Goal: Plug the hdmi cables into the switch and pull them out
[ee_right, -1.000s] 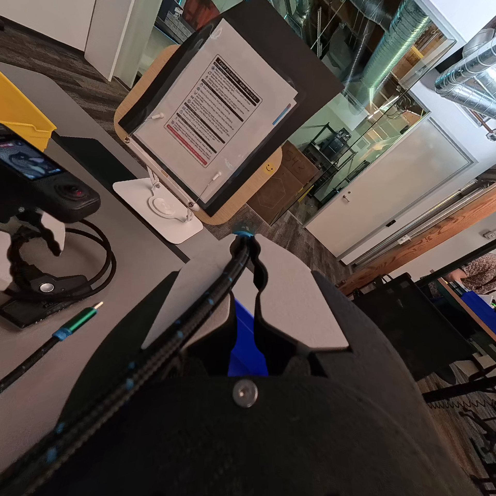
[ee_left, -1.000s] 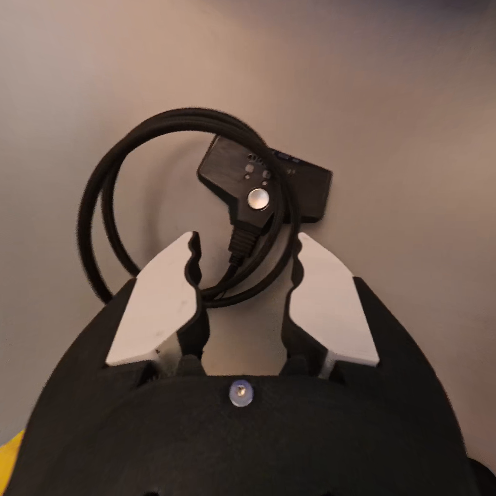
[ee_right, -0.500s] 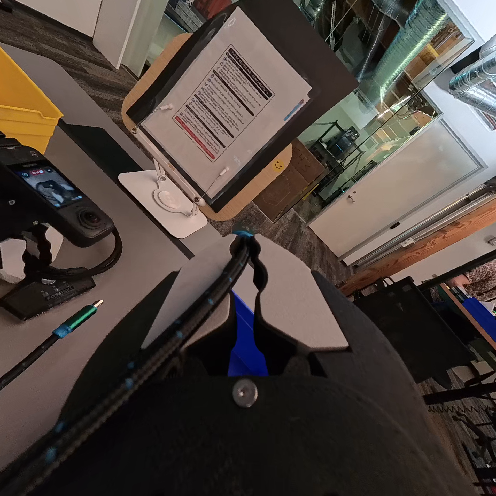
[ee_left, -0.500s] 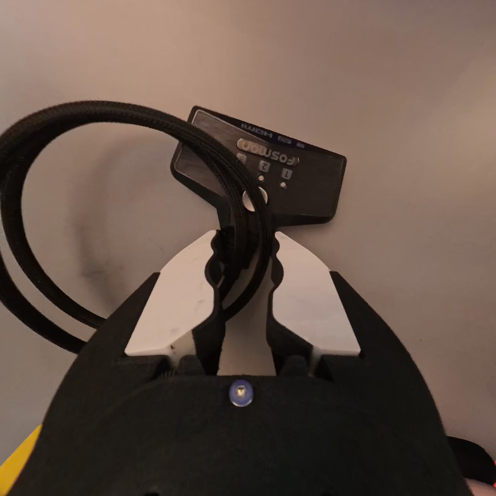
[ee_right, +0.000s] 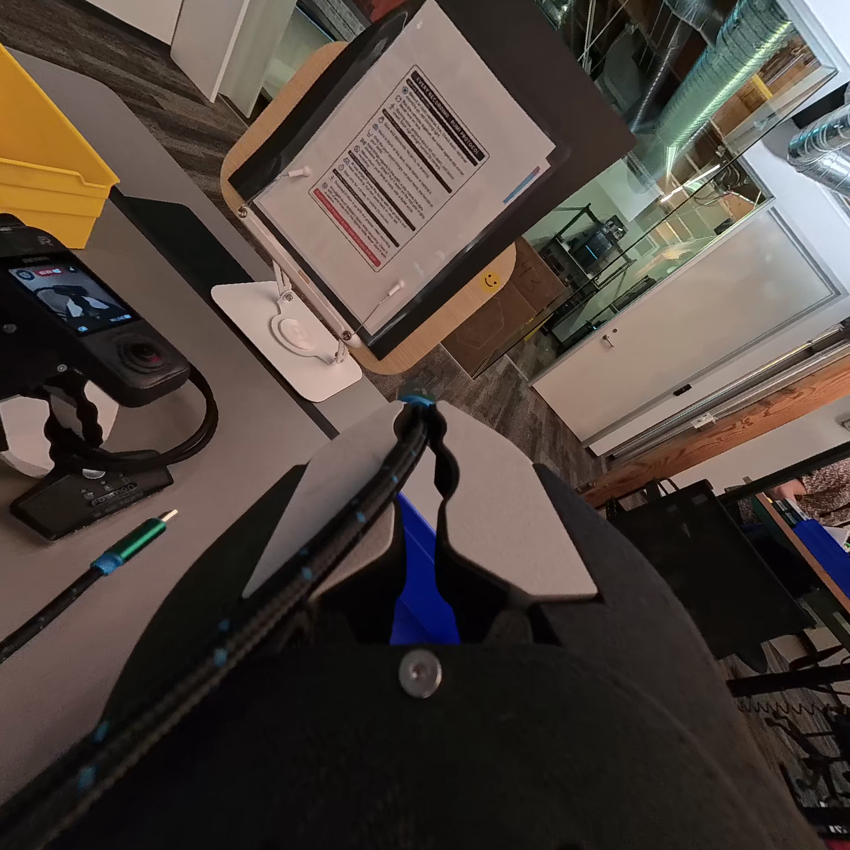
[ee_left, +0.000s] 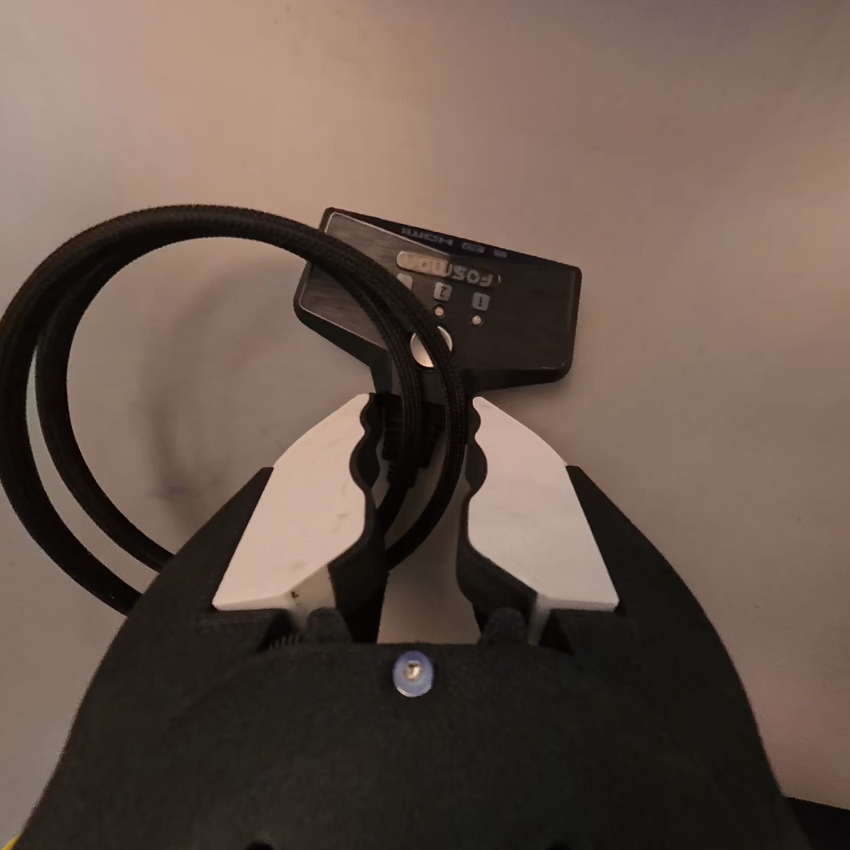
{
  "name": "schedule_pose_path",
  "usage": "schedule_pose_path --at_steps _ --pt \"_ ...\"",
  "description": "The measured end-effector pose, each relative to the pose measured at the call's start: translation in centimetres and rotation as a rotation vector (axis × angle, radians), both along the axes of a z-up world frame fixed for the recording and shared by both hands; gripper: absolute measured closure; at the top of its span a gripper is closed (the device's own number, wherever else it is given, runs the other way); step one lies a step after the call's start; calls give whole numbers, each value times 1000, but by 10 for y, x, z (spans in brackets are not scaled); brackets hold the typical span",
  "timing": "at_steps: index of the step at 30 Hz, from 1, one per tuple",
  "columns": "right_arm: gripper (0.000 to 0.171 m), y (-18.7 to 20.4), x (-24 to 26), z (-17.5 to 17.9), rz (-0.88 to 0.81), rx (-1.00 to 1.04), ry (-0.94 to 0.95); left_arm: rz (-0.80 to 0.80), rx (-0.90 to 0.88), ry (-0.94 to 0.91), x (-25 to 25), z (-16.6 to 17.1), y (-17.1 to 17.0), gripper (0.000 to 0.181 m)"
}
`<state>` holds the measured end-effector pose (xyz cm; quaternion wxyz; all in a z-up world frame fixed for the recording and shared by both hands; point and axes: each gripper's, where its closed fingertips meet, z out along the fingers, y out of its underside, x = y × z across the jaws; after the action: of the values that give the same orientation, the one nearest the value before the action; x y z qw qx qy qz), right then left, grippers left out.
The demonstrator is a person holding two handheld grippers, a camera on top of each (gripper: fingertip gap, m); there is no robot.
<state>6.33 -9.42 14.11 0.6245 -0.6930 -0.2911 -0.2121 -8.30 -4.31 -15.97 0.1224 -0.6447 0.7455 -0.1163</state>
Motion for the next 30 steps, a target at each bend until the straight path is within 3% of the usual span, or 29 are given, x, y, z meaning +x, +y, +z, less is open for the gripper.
schedule_pose_path --at_steps 8,16,23,27,30 --pt "164 0 8 0 -3 -6 18 86 -188 -162 16 23 -2 149" --pt "164 -6 -3 -1 85 -35 70 50 -364 -555 30 110 -15 149" --pt "165 -28 -57 -2 386 -112 170 -247 -185 -886 25 166 -39 151" --pt "165 -48 -87 -1 526 -146 171 -296 -144 -928 19 181 -47 151" --pt "165 -53 -94 0 538 -144 147 -361 -55 -912 14 183 -54 152"
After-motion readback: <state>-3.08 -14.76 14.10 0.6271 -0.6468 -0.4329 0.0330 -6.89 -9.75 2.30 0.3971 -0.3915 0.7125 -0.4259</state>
